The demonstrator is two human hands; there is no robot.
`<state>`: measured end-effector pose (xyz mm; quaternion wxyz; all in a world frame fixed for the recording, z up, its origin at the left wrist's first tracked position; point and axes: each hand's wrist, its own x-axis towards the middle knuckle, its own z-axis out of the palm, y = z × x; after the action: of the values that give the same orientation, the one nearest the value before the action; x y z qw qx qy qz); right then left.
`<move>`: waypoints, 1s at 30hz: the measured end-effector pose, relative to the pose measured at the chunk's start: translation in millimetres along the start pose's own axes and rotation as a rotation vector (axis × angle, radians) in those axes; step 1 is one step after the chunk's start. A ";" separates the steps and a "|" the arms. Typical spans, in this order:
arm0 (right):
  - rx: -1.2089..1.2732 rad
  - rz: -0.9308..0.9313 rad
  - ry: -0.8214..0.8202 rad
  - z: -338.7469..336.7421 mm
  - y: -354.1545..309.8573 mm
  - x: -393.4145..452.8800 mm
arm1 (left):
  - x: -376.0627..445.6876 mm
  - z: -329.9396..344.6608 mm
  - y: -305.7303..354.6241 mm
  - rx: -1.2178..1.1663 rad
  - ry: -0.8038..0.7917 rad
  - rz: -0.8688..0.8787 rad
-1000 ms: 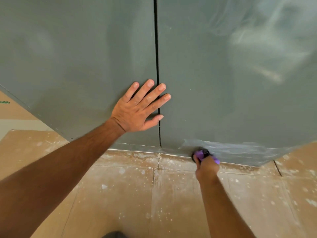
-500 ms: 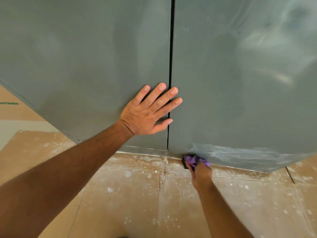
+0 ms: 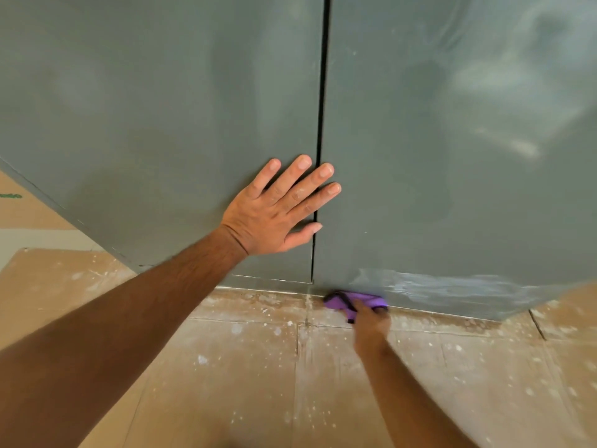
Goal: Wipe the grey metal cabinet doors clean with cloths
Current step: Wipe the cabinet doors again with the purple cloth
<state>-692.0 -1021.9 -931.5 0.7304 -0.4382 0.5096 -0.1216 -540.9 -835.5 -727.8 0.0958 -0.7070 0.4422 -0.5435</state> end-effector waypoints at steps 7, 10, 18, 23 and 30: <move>0.164 -0.106 -0.109 -18.5 -90.2 -50.5 | -3.3 2.2 -0.1 0.050 0.000 -0.007; 0.152 -0.054 -0.239 22.1 -84.0 -77.5 | -1.9 2.6 -0.7 0.044 0.005 -0.001; 0.107 -0.007 0.000 -16.2 -86.2 -37.3 | -3.0 2.8 -0.2 0.052 0.009 -0.007; 0.000 0.056 -0.227 9.4 -78.4 -53.2 | -3.2 3.0 -0.6 0.057 0.013 -0.007; 0.081 -0.029 0.112 -55.3 -104.7 -6.3 | -3.6 3.2 -0.2 0.065 0.016 -0.019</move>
<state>-713.8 -1107.9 -852.9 0.7158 -0.4083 0.5381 -0.1769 -538.1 -833.8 -731.4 0.1100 -0.7032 0.4184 -0.5642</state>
